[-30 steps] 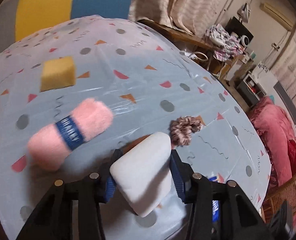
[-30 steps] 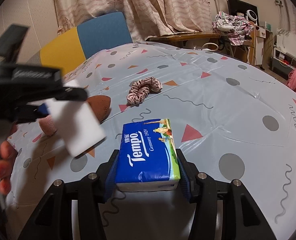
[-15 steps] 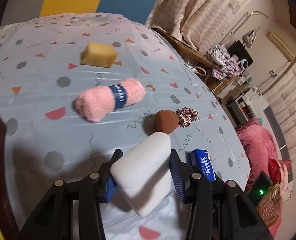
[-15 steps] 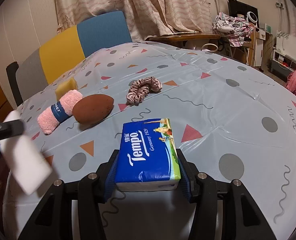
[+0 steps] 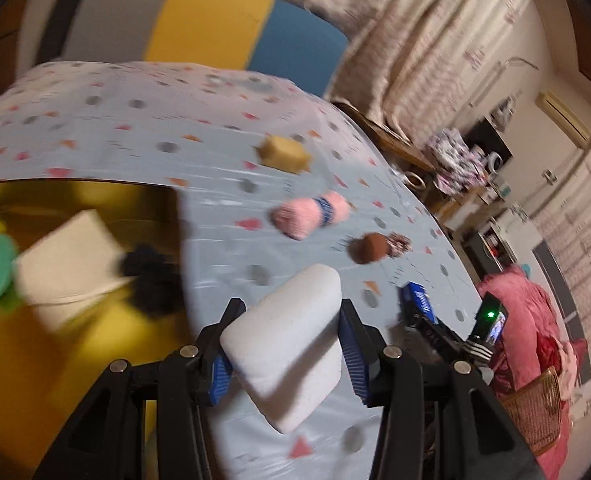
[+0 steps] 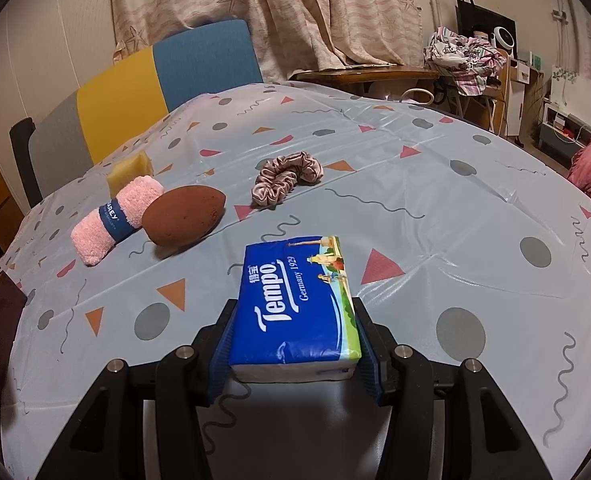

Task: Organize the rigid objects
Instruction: 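Carry the white block into the gold tray and open the left gripper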

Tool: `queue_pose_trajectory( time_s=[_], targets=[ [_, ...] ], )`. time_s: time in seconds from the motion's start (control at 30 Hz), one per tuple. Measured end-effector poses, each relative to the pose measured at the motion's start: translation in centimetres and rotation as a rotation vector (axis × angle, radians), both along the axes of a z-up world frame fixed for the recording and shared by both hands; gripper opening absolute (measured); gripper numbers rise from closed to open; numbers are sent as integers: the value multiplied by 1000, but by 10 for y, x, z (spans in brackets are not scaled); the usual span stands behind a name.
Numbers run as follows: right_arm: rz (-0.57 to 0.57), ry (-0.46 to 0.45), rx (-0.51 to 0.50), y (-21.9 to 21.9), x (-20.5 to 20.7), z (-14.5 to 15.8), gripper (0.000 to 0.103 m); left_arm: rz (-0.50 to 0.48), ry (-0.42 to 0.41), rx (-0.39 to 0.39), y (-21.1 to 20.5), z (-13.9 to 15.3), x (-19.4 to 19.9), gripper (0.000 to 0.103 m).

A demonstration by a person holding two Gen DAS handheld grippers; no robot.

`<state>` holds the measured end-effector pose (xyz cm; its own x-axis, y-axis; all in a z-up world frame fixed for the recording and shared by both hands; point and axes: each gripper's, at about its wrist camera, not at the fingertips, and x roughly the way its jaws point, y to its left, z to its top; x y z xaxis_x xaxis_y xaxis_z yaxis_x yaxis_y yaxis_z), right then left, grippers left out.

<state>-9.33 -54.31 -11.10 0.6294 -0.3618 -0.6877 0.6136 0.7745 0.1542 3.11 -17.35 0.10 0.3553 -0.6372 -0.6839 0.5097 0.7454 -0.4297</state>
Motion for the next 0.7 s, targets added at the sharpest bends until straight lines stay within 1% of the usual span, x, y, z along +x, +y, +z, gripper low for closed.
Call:
queue_pose_trajectory(
  time_s=[0.1, 0.23, 0.33, 0.43, 0.6, 0.7],
  targets=[
    [-1, 9, -8, 1, 1, 0, 53, 79, 5, -10, 44, 4, 5, 47],
    [-3, 17, -14, 3, 2, 0, 53, 169, 4, -11, 93, 4, 13, 47],
    [-3, 22, -18, 3, 3, 1, 53, 241, 21, 2, 127, -3, 20, 47],
    [-4, 30, -25, 4, 4, 1, 53, 298, 66, 10, 154, -17, 30, 47],
    [-5, 48, -40, 6, 5, 1, 53, 375, 122, 76, 182, -44, 45, 48],
    [-5, 57, -48, 7, 6, 1, 53, 412, 160, 140, 189, -56, 54, 51]
  ],
)
